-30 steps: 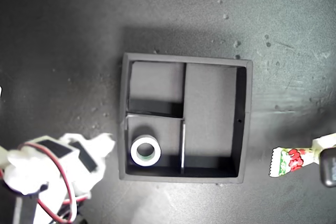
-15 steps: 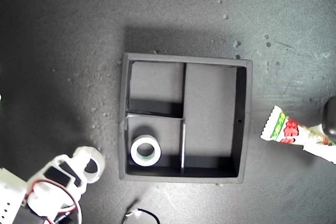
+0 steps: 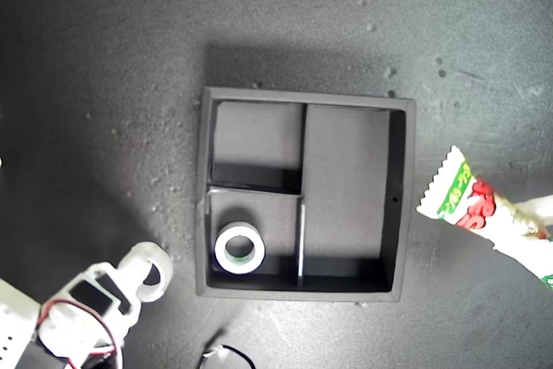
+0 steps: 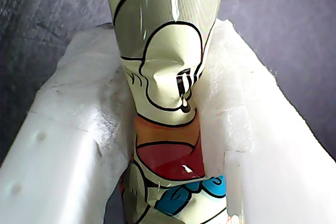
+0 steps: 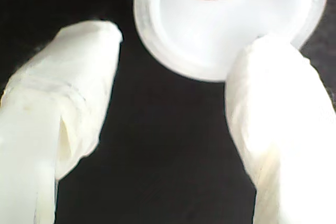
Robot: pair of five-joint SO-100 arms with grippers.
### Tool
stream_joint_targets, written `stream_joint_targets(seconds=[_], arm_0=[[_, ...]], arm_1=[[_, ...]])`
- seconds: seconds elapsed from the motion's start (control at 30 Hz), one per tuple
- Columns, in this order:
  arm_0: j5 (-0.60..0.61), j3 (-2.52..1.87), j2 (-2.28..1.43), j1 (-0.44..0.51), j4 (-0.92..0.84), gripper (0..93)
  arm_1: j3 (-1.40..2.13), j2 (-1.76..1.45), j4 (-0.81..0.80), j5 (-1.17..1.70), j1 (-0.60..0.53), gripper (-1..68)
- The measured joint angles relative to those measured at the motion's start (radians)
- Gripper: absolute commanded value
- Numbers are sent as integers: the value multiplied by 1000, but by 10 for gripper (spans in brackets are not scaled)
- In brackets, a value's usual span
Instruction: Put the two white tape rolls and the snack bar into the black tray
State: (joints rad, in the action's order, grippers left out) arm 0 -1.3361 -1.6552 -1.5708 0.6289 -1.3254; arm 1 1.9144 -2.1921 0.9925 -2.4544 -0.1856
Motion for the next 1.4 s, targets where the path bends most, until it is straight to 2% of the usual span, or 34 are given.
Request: stream_joint_targets(seconds=[0.13,0.27,0.43,0.57,0.7,0.97,1.1,1.23,1.4], arm_0=[[0,12,9,26,15,145],[0,17,60,21,49,132],[0,18,138,17,100,115],[-44,18,179,17,106,41],[-81,18,189,17,130,2],[-60,20,193,14,101,1],[35,89,138,-55,-66,1],[224,295,91,-212,-276,1],[479,660,149,-419,-440,1]], arm_1=[[29,15,-28,-2,11,-6],[-57,153,-11,-2,-25,-6],[-449,577,195,-2,-2,-6],[-890,870,422,0,61,-6],[-1088,884,433,0,72,-6],[-1146,890,437,0,21,-6],[-1146,890,515,0,25,-7],[-1075,890,575,0,-6,-7],[-1046,899,641,-94,-63,-7]])
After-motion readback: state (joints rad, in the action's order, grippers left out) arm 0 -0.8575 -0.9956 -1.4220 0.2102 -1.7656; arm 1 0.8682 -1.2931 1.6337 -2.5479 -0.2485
